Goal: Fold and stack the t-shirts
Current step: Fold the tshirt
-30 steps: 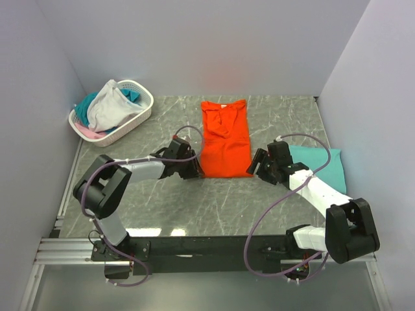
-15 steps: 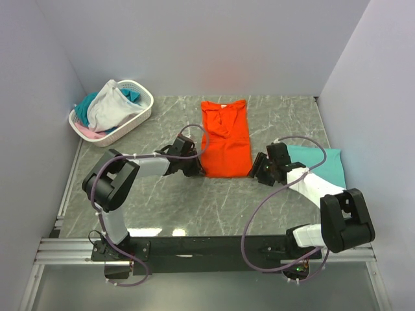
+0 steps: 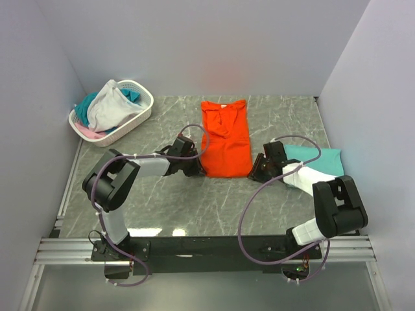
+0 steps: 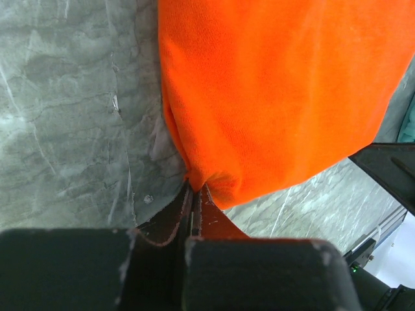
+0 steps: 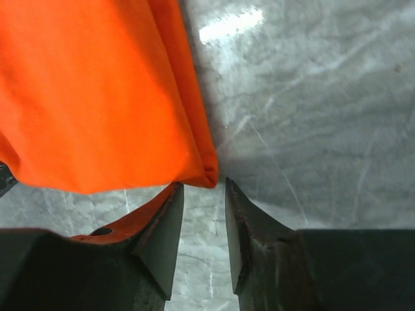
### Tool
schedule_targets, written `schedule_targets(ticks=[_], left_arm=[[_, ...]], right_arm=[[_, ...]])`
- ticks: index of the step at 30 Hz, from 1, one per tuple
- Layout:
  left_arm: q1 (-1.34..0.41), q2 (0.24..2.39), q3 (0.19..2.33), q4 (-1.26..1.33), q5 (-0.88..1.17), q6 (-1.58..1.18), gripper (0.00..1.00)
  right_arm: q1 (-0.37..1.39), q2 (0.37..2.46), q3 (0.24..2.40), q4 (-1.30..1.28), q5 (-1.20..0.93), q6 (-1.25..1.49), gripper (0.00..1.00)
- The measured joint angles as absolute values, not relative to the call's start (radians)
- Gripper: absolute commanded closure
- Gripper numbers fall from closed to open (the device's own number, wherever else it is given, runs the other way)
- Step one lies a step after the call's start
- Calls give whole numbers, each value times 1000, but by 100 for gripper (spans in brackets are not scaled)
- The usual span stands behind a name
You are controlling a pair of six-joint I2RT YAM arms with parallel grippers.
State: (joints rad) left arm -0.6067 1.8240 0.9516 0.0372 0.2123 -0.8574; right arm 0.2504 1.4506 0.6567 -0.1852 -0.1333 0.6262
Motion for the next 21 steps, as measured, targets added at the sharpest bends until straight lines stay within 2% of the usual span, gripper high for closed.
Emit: schedule_targets(ticks=[4,6,7,8,16,21], left_arm=[[-607,1822,948,41,212,-858,99],[-607,1821,948,41,210,-857,99],[-607,1820,948,39,207,-857,99],[-607,1818,948,37,203,-857,99],[-610,1784,944,7,175,-852,99],[-616,1669,891,-25,149,-854,99]], right_arm=[[250,1474,670,-169,-144,616,70],[250,1477,670,-164,-146,605,79],[250,1479,670,-162,-149,595,86],[250,1483,670,-159,-152,583,100],[251,1455,678,-173,-191,513,100],[258,1257,657,-231,-218,496,100]])
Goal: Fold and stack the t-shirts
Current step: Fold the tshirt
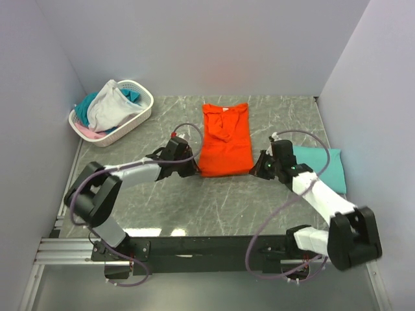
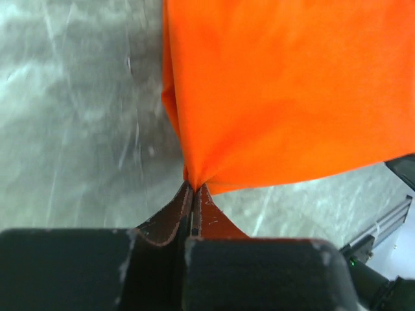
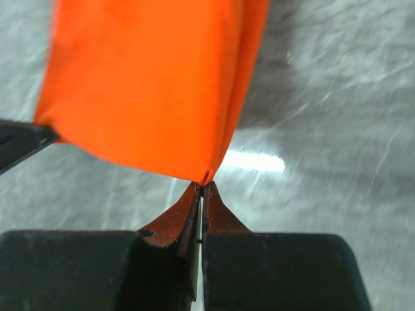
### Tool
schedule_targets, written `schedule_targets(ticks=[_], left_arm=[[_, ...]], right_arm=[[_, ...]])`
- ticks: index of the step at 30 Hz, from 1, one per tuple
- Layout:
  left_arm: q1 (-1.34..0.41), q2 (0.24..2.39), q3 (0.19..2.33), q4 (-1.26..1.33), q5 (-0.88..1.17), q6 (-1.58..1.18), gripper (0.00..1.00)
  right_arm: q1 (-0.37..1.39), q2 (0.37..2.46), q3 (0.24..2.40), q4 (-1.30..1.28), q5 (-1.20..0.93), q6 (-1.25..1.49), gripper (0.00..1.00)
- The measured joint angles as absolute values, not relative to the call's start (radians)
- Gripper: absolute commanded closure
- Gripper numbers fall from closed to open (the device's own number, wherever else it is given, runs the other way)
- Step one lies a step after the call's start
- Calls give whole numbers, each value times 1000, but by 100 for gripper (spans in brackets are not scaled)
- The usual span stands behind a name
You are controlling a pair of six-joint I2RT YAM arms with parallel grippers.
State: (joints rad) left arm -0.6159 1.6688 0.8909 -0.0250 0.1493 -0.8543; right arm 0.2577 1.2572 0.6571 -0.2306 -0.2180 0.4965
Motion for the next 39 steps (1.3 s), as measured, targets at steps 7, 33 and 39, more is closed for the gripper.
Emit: schedule_targets(ticks=[7,33,39], left_arm=[[-677,1394,810,-124,79,-860,99],[-751,968,765,-266,10,-888,99],[-746,1097,807,-245,-27,-880,100]], right_arm=[[278,971,620,-413,-311,486,100],[318,641,673,-742,-775,458,100],[318,662,705,-713,-642,506,100]])
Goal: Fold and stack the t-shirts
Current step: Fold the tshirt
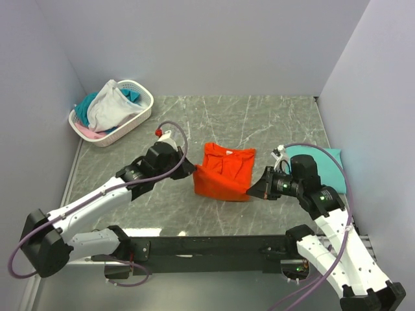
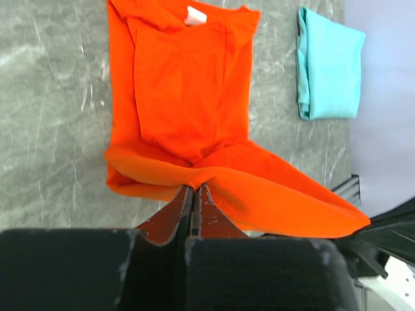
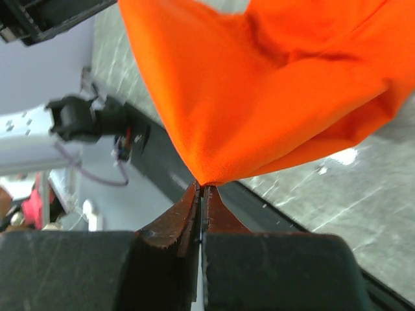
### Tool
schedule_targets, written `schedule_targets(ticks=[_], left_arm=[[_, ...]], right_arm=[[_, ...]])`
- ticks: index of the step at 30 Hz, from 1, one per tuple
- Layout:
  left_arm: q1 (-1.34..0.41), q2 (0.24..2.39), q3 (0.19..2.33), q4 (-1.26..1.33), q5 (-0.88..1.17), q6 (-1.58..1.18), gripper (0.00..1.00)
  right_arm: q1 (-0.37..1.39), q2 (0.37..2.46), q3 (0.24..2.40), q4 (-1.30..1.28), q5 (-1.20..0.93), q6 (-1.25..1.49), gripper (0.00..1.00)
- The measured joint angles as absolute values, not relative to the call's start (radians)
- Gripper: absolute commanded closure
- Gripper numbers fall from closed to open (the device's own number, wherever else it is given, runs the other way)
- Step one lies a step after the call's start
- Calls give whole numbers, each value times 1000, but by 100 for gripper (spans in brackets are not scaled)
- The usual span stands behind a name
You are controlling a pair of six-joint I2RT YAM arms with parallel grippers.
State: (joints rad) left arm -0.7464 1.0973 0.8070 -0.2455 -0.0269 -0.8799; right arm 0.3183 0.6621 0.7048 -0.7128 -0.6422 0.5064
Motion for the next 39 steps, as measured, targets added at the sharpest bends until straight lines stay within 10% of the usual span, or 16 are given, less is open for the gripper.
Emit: schedule_targets(ticks=[39], left_arm=[[-561,1571,1158,-181,60,-797,99]], right_arm=[[212,1017,851,-506,-455,531,100]])
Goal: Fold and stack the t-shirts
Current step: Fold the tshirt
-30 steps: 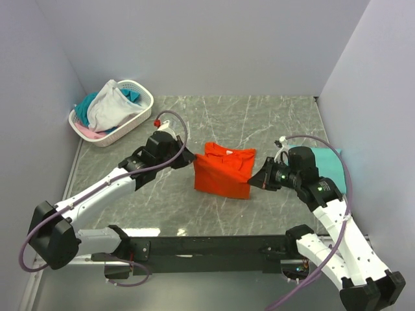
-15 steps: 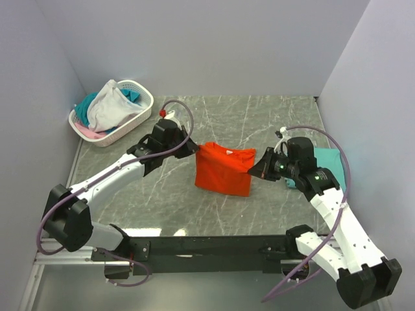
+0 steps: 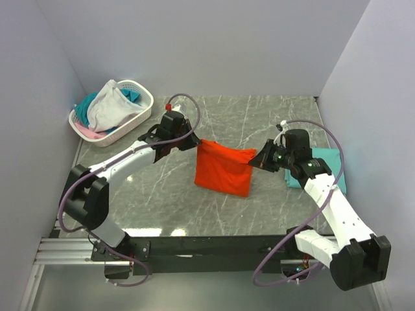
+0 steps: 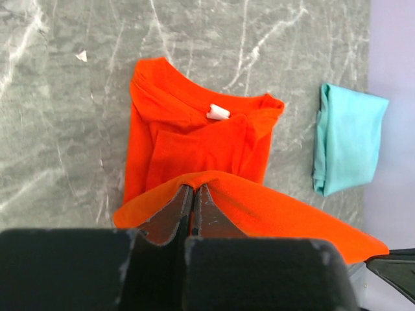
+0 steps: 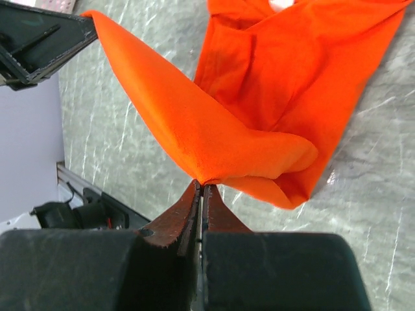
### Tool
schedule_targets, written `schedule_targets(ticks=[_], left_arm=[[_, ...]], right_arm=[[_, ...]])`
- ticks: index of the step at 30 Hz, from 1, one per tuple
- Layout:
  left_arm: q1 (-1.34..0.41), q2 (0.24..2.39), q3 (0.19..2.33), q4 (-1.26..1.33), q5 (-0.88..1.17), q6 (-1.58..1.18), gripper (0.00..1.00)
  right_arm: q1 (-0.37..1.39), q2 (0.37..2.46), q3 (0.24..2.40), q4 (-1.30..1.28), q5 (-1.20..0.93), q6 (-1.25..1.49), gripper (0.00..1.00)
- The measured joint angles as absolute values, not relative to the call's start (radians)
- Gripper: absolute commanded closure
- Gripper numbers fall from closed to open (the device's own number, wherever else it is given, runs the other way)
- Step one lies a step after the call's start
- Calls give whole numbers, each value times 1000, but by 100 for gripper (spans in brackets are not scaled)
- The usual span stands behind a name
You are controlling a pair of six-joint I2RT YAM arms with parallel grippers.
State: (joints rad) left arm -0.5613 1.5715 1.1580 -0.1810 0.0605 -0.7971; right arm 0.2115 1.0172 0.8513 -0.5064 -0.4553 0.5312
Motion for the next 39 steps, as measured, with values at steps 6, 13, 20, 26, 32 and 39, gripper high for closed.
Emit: schedule_targets(ticks=[6,13,20,26,32,39], left_arm=[[-544,1649,1206,-179,68,-786,99],[-528,1769,1298,-177,71,-767,99],[-509,1922,1395,-183,83,-746,100],[-501,2025,1480,-189,102,-725,99],[-498,2076,1515,-193,116,-719,98],[-495,2105,1540,-209,139,-706,12]], right_arm=[[169,1101,853,-455,-454,532,100],[127,1264,894,-393,-456,534,100],[104,1409,925,-333,-463,546,100],[101,1490,976,-321,-436,546,100],[98,1565,989,-314,-382,561,100],[96,1630,1033,-338,-284,572,29]])
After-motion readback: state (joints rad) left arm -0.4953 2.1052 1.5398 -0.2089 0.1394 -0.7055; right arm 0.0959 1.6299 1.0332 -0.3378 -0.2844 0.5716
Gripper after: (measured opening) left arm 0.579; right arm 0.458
